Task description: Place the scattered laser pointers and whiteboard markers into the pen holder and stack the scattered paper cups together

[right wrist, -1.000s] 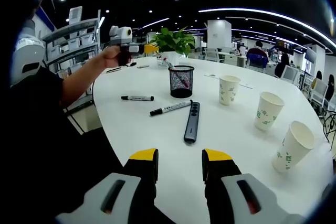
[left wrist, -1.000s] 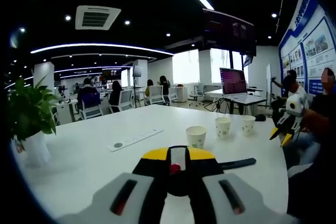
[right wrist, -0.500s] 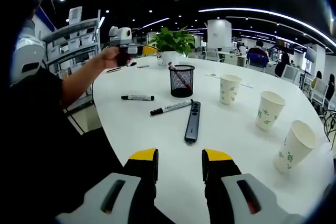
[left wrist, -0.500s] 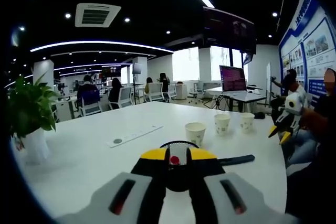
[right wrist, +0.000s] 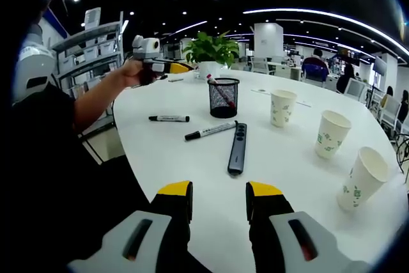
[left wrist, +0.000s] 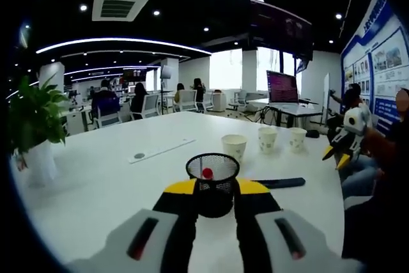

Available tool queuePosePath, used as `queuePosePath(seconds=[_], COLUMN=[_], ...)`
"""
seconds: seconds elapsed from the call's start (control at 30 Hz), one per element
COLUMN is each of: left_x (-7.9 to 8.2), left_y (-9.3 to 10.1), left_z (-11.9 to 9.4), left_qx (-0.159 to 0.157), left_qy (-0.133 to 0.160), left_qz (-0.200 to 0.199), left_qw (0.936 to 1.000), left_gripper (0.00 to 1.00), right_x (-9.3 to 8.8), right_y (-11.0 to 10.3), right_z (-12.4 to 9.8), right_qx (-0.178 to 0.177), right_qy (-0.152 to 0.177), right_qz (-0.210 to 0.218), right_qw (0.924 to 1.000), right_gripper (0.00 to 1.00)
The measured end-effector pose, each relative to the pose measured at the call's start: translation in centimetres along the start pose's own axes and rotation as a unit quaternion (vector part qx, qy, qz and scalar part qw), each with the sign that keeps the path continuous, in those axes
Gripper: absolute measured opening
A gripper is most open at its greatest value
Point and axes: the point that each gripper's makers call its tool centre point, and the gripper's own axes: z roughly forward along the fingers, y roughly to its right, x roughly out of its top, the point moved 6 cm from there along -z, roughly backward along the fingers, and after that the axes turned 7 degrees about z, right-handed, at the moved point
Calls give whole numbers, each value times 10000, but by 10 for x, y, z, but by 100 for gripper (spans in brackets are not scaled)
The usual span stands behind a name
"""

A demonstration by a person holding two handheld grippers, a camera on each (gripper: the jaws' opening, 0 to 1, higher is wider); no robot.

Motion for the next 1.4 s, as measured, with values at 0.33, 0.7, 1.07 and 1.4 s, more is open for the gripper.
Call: queuePosePath(seconds=[0.33, 0.7, 1.07, 1.4], left_x=[-9, -25, -37, -45], left_y=[4, 10, 11, 13], left_z=[-6, -12, -18, -23], left_qx=[-21, -52, -34, -3], left_qy=[-84, -233, -368, -366], left_qz=[-72, -165, -223, -278], left_qw=[9999, 9996, 9991, 9989], left_gripper=[27, 28, 28, 28], right_x=[2, 3, 6, 8], right_y=[-2, -2, -3, -4], right_z=[3, 4, 6, 8], right_qx=[16, 19, 53, 68], right_qy=[-1, 5, -11, -30], right_qz=[-9, -14, -65, -90], right_qw=[10000, 10000, 10000, 9999], right_gripper=[36, 36, 36, 36])
